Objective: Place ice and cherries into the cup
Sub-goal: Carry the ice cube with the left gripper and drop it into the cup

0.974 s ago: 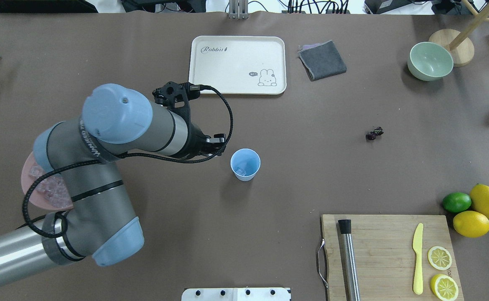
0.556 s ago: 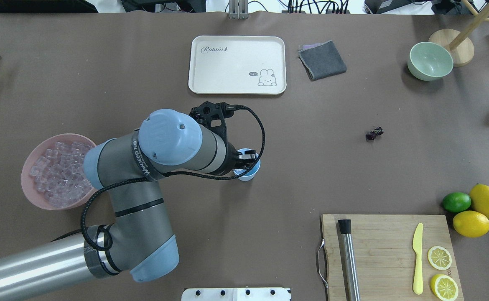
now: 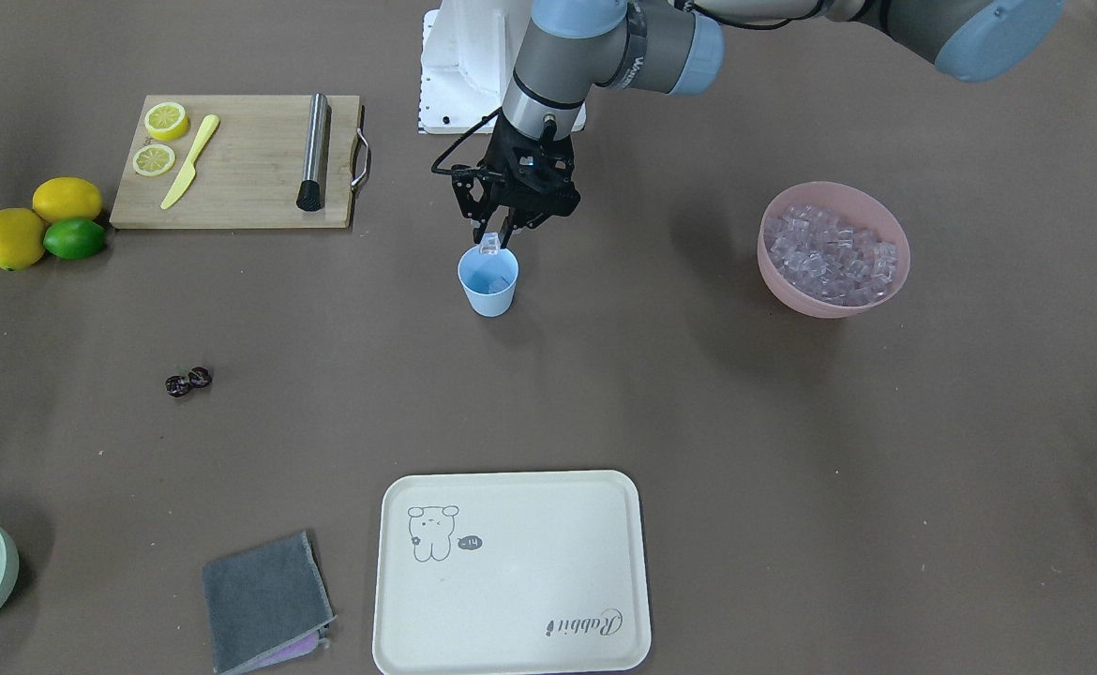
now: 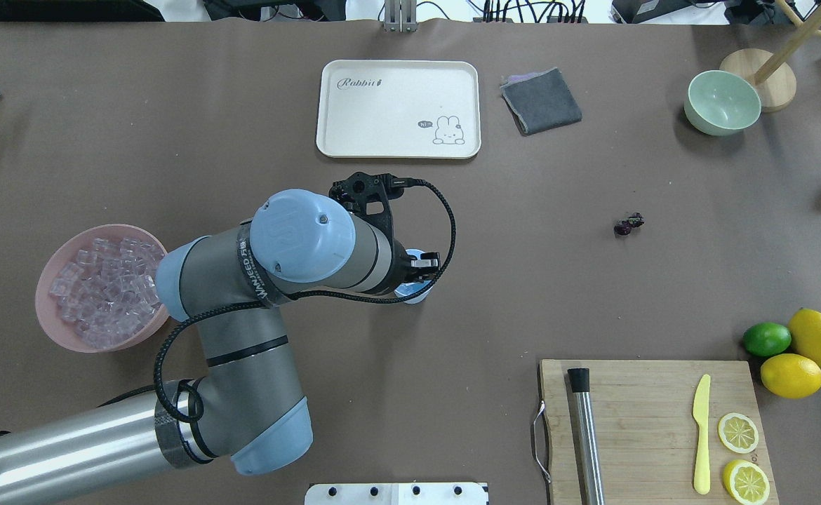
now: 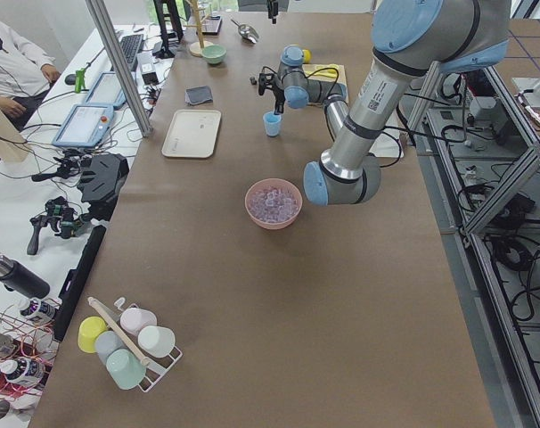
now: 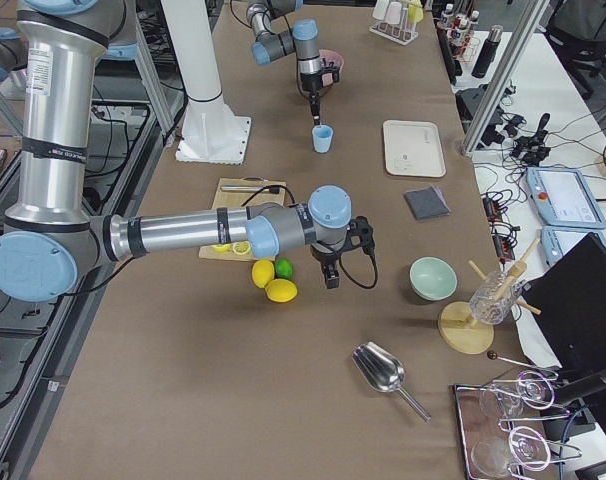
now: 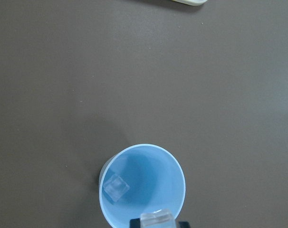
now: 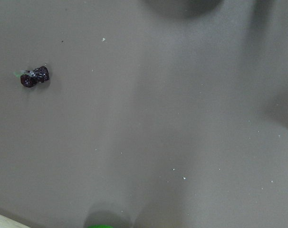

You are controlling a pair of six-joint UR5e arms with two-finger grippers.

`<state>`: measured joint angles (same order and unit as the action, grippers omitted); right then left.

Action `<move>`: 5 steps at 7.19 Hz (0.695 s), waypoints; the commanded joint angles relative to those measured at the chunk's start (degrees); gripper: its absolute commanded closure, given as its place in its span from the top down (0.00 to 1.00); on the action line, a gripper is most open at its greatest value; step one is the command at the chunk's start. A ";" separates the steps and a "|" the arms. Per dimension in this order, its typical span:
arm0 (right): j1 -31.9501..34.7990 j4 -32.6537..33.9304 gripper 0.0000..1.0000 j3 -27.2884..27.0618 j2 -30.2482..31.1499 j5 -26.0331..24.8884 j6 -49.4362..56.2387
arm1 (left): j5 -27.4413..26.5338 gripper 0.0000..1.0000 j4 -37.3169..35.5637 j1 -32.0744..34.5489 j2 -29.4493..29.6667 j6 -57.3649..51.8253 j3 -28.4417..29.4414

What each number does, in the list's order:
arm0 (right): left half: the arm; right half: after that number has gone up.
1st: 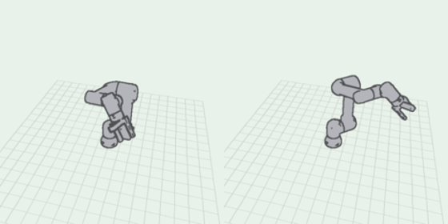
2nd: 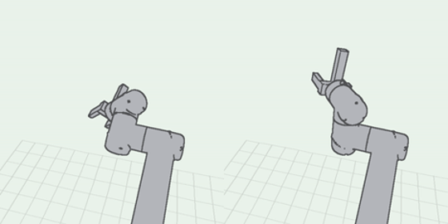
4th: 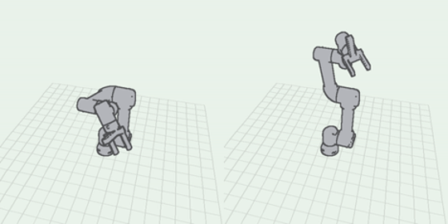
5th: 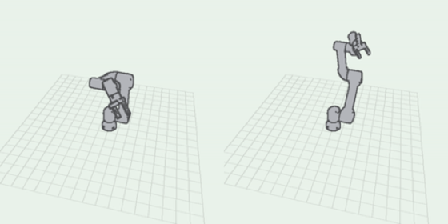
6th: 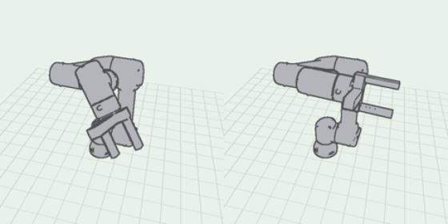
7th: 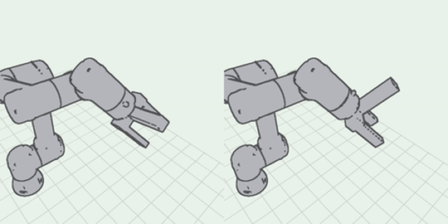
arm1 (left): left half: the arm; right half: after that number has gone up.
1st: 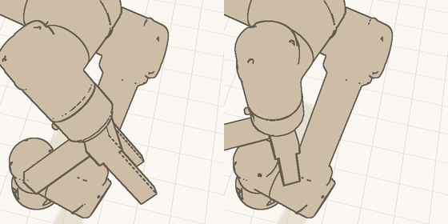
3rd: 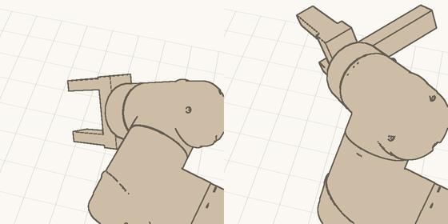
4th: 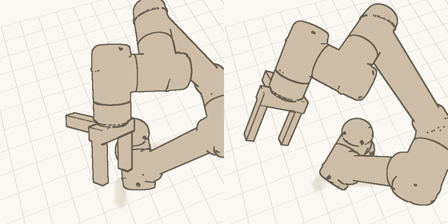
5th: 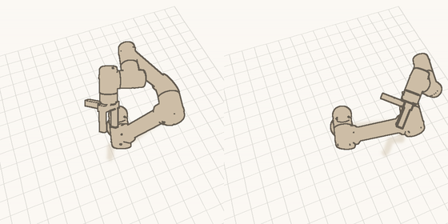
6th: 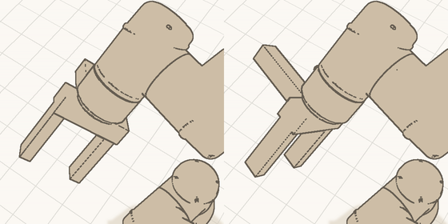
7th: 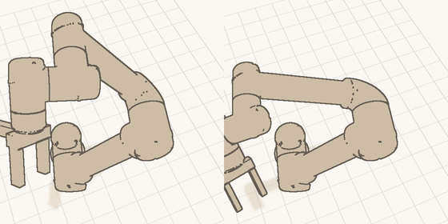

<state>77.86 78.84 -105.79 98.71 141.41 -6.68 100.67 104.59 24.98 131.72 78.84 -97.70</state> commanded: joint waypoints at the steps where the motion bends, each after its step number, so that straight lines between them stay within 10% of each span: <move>1: 0.01 0.00 0.99 -0.04 0.26 0.00 0.00 | -0.04 0.00 0.09 0.77 0.12 -1.05 1.45; 2: 0.01 0.00 0.99 -0.04 0.26 0.00 -0.08 | -0.04 0.08 0.18 0.69 0.64 -1.05 1.90; 3: 0.01 0.00 0.99 -0.04 0.17 0.00 0.00 | -0.04 0.56 0.09 0.69 1.08 -1.14 2.16; 4: 0.01 0.00 0.99 -0.04 0.26 0.00 -0.08 | -0.04 0.77 -0.17 0.77 1.43 -2.36 2.17; 5: 0.01 0.00 0.99 -0.04 0.26 0.00 -0.08 | -0.04 0.81 -0.43 1.21 1.61 -2.81 2.17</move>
<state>77.88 78.84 -105.83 98.94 141.42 -6.74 100.64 104.46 25.83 133.00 76.80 -95.60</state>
